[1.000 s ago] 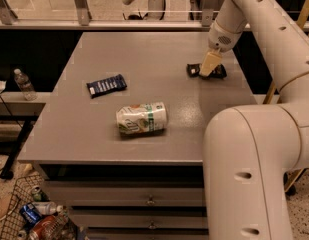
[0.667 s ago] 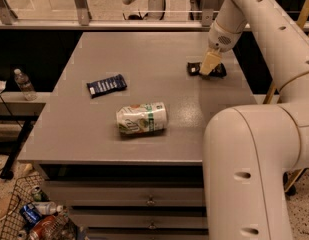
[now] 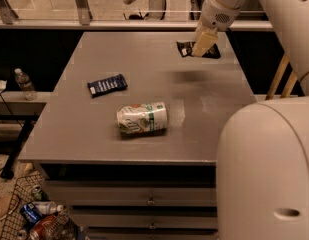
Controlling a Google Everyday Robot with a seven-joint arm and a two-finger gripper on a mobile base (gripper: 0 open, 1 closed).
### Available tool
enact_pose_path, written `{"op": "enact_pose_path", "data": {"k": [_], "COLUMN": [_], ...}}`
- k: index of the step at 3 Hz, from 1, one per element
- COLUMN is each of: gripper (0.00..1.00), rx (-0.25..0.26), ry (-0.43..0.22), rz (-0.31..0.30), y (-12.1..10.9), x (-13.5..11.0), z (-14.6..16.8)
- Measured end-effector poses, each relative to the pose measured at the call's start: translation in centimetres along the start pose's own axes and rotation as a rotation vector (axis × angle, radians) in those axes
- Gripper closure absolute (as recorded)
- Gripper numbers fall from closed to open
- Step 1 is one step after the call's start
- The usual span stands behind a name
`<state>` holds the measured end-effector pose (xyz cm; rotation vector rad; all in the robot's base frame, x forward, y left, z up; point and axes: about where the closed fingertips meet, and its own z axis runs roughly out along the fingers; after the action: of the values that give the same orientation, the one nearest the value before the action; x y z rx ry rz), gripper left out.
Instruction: Move rxbar chocolate near 7up can
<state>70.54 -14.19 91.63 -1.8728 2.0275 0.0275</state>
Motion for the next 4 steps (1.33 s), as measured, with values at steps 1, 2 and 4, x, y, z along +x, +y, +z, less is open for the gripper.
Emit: {"op": "enact_pose_path", "data": {"k": [1, 2, 4], "gripper": [1.0, 1.0, 1.0], "rx": [-0.032, -0.15, -0.147], "ry": [-0.035, -0.087, -0.085], "rz": [-0.16, -0.274, -0.308], "y": [2.9, 6.6, 6.2], "x": [-4.8, -8.5, -9.8], "z": [-2.1, -0.5, 0.9]}}
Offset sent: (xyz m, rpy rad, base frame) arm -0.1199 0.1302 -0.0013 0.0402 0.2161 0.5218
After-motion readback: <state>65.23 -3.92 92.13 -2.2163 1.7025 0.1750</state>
